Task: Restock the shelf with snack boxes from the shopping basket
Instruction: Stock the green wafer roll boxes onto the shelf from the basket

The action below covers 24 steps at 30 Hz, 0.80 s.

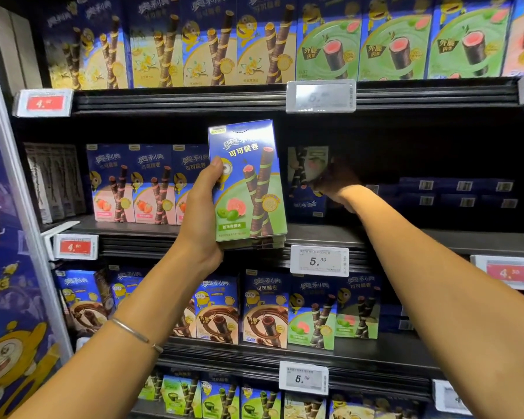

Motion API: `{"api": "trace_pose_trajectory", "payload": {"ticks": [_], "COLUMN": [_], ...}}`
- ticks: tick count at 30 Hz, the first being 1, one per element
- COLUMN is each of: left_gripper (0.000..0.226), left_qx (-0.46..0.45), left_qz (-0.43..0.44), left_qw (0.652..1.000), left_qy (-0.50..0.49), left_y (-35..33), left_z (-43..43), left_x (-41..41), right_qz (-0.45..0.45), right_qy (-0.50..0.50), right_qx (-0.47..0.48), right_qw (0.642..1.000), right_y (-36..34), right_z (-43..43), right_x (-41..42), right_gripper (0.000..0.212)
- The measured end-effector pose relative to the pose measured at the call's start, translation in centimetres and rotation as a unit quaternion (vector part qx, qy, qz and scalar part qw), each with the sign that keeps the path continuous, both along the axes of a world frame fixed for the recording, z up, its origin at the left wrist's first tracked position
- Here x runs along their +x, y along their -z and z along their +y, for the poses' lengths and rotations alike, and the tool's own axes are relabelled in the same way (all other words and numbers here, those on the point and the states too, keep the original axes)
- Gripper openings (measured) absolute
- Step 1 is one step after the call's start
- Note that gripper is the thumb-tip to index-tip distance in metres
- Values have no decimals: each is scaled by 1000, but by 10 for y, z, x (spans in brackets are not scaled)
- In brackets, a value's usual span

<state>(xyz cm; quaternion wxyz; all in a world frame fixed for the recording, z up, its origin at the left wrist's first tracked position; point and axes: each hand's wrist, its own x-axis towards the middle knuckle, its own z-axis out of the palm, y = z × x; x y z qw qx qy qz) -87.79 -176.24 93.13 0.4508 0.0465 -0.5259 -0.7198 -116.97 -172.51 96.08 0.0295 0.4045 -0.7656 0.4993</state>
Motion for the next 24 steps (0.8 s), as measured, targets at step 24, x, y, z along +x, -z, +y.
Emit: {"api": "trace_pose_trajectory", "payload": {"ticks": [24], "left_gripper": [41], "left_qx": [-1], "left_qz": [4], "left_qw": [1000], "left_qy": [14], "left_y": [0], "left_z": [-4], "left_x": [-5], "right_qz": [98], "right_qy": [23], "right_qx": [204], "right_qw": [974], "right_y": [20], "right_z": [-6], "right_x": [-7], "right_gripper": [40]}}
